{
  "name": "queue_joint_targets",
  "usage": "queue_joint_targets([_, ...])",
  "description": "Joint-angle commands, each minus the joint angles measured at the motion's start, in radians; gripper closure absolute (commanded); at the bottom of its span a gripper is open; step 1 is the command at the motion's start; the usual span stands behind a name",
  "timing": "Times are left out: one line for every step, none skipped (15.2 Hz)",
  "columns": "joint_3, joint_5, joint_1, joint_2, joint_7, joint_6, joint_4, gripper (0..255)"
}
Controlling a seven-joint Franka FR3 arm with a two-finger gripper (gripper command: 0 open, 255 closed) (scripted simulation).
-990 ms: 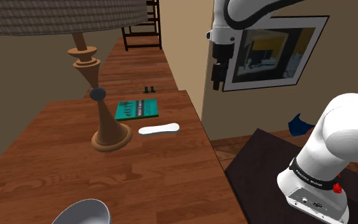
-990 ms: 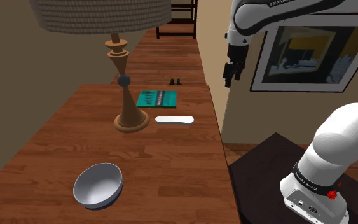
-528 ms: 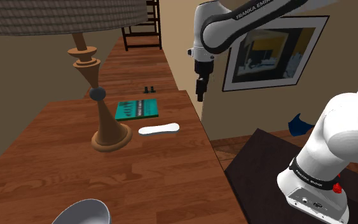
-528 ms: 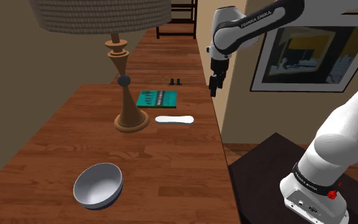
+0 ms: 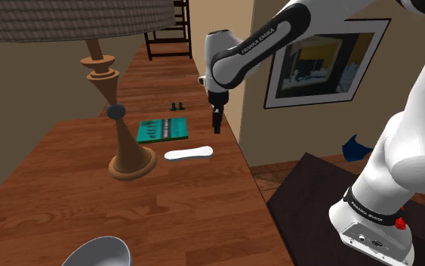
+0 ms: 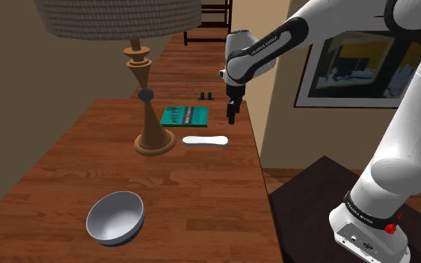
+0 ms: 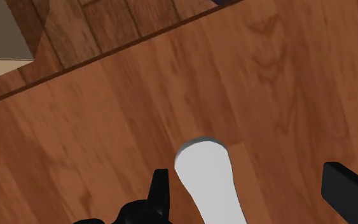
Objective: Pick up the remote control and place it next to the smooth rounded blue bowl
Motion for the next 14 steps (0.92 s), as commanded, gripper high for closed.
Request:
queue_joint_targets([0.008, -0.009, 0.008, 0.079, -0.024, 0.033, 0.051, 0])
queue_joint_targets([0.013, -0.015, 0.012, 0.115, -0.034, 0.047, 0.075, 0])
queue_joint_targets([0.017, -0.021, 0.017, 0.150, -0.044, 0.059, 0.100, 0])
queue_joint_targets([0.021, -0.027, 0.021, 0.186, -0.053, 0.071, 0.126, 0])
queue_joint_targets([0.025, -0.034, 0.026, 0.221, -0.062, 0.082, 0.153, 0])
queue_joint_targets([0.029, -0.041, 0.031, 0.257, -0.071, 0.091, 0.181, 0])
queue_joint_targets([0.033, -0.048, 0.037, 0.292, -0.080, 0.100, 0.210, 0])
queue_joint_targets([0.037, -0.056, 0.042, 0.328, -0.088, 0.107, 0.239, 0])
queue_joint_targets([0.040, -0.063, 0.048, 0.363, -0.096, 0.114, 0.270, 0])
queue_joint_targets([0.043, -0.071, 0.055, 0.399, -0.105, 0.120, 0.302, 0])
queue_joint_targets([0.046, -0.079, 0.061, 0.434, -0.113, 0.124, 0.335, 0])
queue_joint_targets([0.049, -0.086, 0.067, 0.464, -0.120, 0.127, 0.362, 0])
queue_joint_targets([0.048, -0.087, 0.068, 0.473, -0.120, 0.137, 0.362, 0])
queue_joint_targets([0.047, -0.088, 0.068, 0.482, -0.119, 0.146, 0.362, 0])
